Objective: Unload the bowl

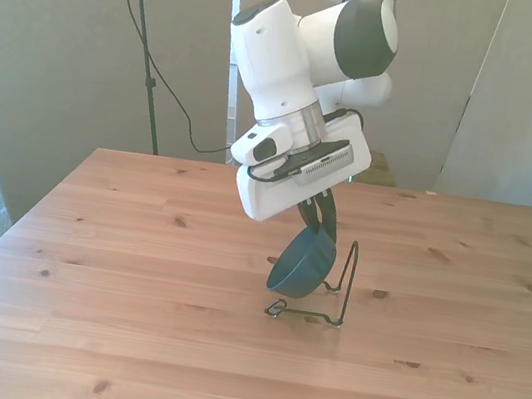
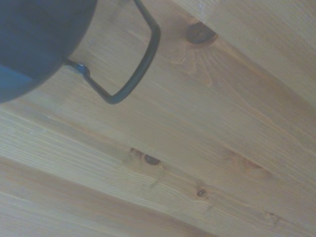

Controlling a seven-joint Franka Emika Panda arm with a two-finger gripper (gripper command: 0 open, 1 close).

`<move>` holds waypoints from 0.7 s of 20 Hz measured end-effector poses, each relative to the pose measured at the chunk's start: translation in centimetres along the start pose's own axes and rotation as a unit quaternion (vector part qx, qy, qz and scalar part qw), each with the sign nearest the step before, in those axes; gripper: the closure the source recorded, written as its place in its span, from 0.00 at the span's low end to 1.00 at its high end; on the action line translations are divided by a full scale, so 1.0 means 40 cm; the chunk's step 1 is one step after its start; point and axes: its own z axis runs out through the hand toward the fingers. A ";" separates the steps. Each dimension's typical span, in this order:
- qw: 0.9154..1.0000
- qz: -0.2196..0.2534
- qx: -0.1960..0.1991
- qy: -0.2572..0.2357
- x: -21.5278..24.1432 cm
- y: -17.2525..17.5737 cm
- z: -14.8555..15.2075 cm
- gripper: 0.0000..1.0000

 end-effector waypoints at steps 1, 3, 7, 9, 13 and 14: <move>1.000 -0.001 -0.001 0.003 -0.008 -0.003 -0.014 1.00; 1.000 -0.005 -0.009 0.005 -0.034 -0.004 -0.042 1.00; 0.999 -0.021 -0.039 -0.003 -0.114 -0.016 -0.077 1.00; 0.998 -0.029 -0.054 -0.010 -0.159 -0.029 -0.077 1.00; 0.995 -0.046 -0.087 -0.020 -0.248 -0.060 -0.047 1.00; 0.994 -0.051 -0.098 -0.022 -0.268 -0.069 -0.033 1.00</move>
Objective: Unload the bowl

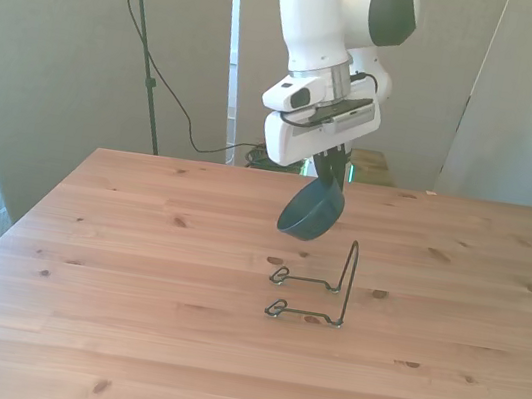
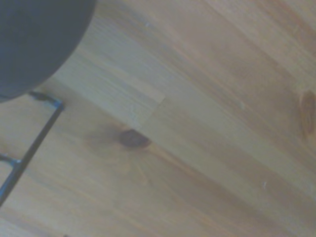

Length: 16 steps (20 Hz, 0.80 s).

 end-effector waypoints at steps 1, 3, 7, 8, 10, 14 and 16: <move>1.000 -0.005 -0.011 -0.001 -0.018 -0.015 0.015 1.00; 0.999 -0.016 -0.029 -0.007 -0.051 -0.046 0.048 1.00; 0.997 -0.027 -0.075 -0.023 -0.109 -0.086 0.122 1.00; 0.996 -0.027 -0.086 -0.028 -0.123 -0.087 0.137 1.00; 0.994 -0.022 -0.104 -0.035 -0.145 -0.083 0.161 1.00; 0.991 0.006 -0.135 -0.023 -0.165 -0.080 0.199 1.00; 0.989 0.025 -0.146 -0.012 -0.171 -0.086 0.212 1.00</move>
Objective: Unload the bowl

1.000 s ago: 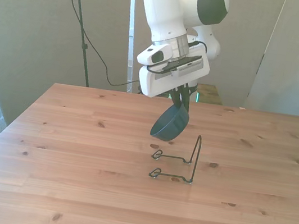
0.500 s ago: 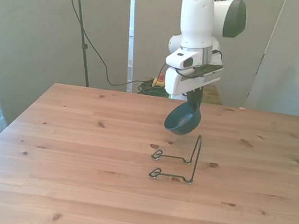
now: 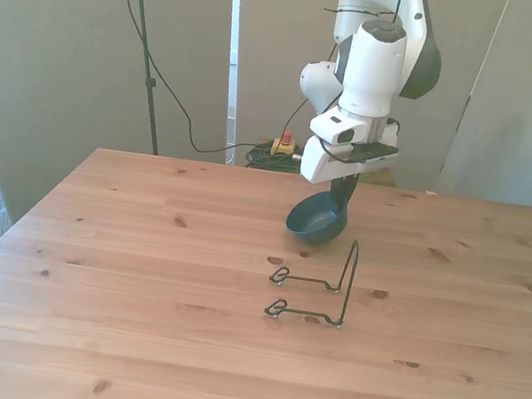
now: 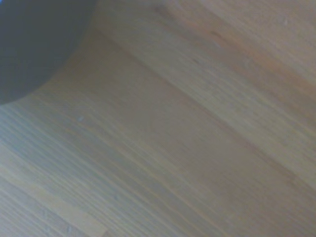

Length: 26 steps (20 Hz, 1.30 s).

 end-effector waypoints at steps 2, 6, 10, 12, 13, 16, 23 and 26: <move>1.000 0.026 -0.013 0.002 -0.006 -0.012 0.007 1.00; 0.994 0.101 -0.034 -0.003 -0.005 -0.036 0.030 1.00; 0.991 0.123 -0.052 -0.025 0.009 -0.060 0.043 0.00; 0.991 0.121 -0.055 -0.029 0.017 -0.064 0.043 0.00; 0.991 0.121 -0.055 -0.030 0.020 -0.065 0.042 0.00; 0.991 0.120 -0.056 -0.030 0.022 -0.067 0.042 0.00; 0.990 0.121 -0.058 -0.034 0.024 -0.075 0.054 0.00; 0.990 0.128 -0.056 -0.027 0.033 -0.078 0.040 0.00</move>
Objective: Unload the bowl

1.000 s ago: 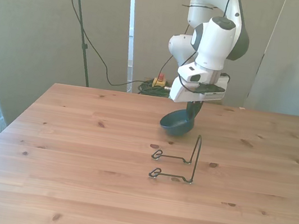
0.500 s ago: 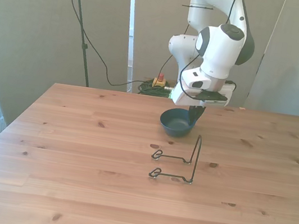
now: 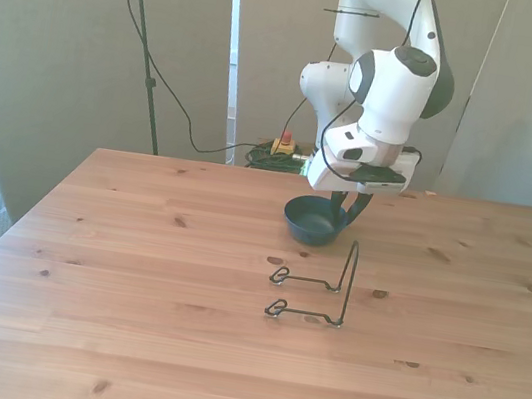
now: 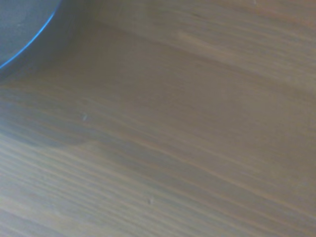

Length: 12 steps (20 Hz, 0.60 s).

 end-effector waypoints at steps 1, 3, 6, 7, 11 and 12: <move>1.000 0.003 0.003 0.005 0.004 -0.002 -0.009 0.00; 1.000 0.009 0.009 0.014 0.010 -0.003 -0.028 0.00; 0.999 0.019 0.014 0.024 0.008 0.003 -0.054 0.00; 0.999 0.025 0.015 0.028 0.006 0.004 -0.064 0.00; 0.998 0.043 0.023 0.044 -0.005 0.015 -0.116 0.00; 0.997 0.048 0.024 0.048 -0.009 0.020 -0.130 0.00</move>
